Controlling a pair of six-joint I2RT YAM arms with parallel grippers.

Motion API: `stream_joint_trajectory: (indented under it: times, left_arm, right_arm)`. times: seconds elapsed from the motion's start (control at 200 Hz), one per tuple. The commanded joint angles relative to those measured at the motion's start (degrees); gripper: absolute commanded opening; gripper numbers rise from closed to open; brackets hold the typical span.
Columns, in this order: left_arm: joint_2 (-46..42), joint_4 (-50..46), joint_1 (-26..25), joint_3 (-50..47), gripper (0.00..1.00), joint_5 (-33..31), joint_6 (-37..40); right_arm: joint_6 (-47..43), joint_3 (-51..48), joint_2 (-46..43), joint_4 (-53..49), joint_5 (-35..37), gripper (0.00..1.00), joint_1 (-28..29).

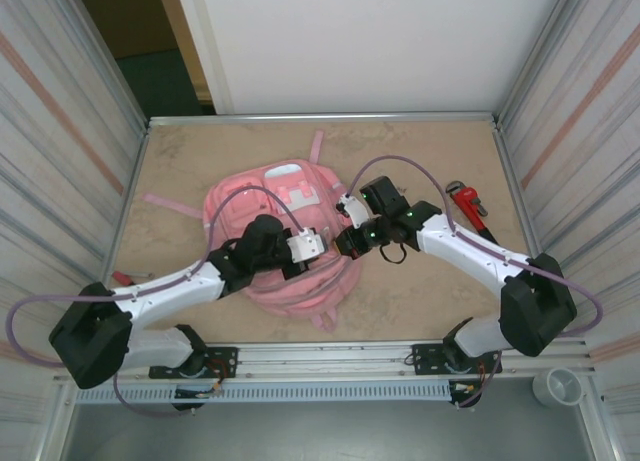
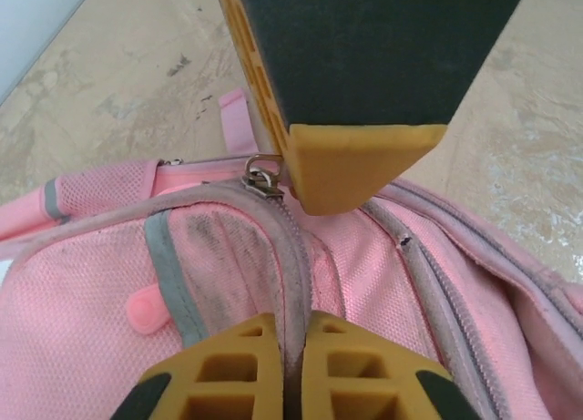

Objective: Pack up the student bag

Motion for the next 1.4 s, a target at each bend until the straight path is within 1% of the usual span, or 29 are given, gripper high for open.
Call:
stream_joint_trajectory:
  times: [0.0, 0.06, 0.115, 0.18, 0.205, 0.276, 0.351, 0.476, 0.531, 0.646, 0.807, 0.932, 1.007, 1.128, 1.218, 1.303, 1.393]
  left_arm:
    - [-5.34, -1.52, 2.85, -2.62, 0.0, 5.69, 1.9]
    - [-8.59, 1.65, 3.63, -5.86, 0.0, 8.62, 2.44]
    - [-9.69, 3.8, 4.09, -7.98, 0.0, 12.01, 3.82]
    - [-9.51, 4.98, 5.66, -9.23, 0.0, 17.51, 5.27]
    - [-9.36, 5.76, 6.12, -9.91, 0.0, 18.55, 5.78]
    - [-9.67, 8.23, 6.96, -11.89, 0.0, 19.61, 6.82]
    - [-10.76, 7.9, 7.24, -12.74, 0.0, 20.37, 8.6]
    - [-11.43, 7.02, 7.24, -12.49, 0.0, 20.92, 9.99]
    - [-11.0, 6.91, 7.22, -12.26, 0.0, 21.52, 10.01]
    - [-10.28, 6.82, 7.3, -12.04, 0.0, 20.72, 11.0]
    - [-10.12, 9.46, 8.72, -12.63, 0.0, 22.05, 11.33]
    - [-8.36, 9.63, 8.67, -11.42, 0.0, 22.3, 13.3]
    - [-6.55, 9.39, 8.71, -10.07, 0.0, 22.04, 15.22]
    - [-2.56, 10.06, 8.82, -6.94, 0.0, 22.48, 17.16]
    - [0.56, 8.5, 8.87, -4.23, 0.0, 22.77, 18.65]
    - [1.93, 6.94, 9.07, -3.13, 0.0, 22.21, 19.67]
    - [1.44, 6.43, 9.53, -3.65, 0.0, 22.64, 19.42]
  right_arm:
    - [-4.62, 2.86, -0.53, -4.33, 4.5, 0.0, -2.7]
    - [-4.22, 4.86, 2.36, -5.82, 7.52, 0.0, -4.82]
    - [-3.84, 7.11, 4.81, -5.75, 9.66, 0.0, -5.81]
    - [-3.54, 9.99, 7.71, -4.68, 9.69, 0.0, -6.22]
    - [-3.44, 11.13, 8.85, -4.28, 9.2, 0.0, -6.32]
    - [-3.31, 14.19, 12.24, -3.79, 8.32, 0.0, -6.32]
    - [-3.3, 18.28, 16.42, -5.26, 8.06, 0.0, -6.88]
    - [-1.45, 24.16, 22.81, -7.23, 7.47, 0.0, -9.63]
    - [-1.2, 27.73, 25.65, -10.11, 6.53, 0.0, -10.63]
    - [-2.74, 30.14, 27.84, -12.25, 5.93, 0.0, -11.15]
    - [-7.41, 30.7, 27.32, -16.76, 5.77, 0.0, -11.82]
    - [-8.67, 29.27, 24.37, -19.94, 9.74, 0.0, -12.89]
    - [-8.36, 25.04, 19.89, -19.8, 11.31, 0.0, -12.98]
    - [-5.94, 16.67, 11.64, -17.91, 11.7, 0.0, -13.06]
    - [-4.74, 11.86, 6.53, -16.97, 12.14, 0.0, -13.26]
    - [-4.54, 9.35, 4.02, -16.36, 13.13, 0.0, -14.09]
    - [-4.1, 8.72, 4.55, -15.24, 13.52, 0.0, -16.45]
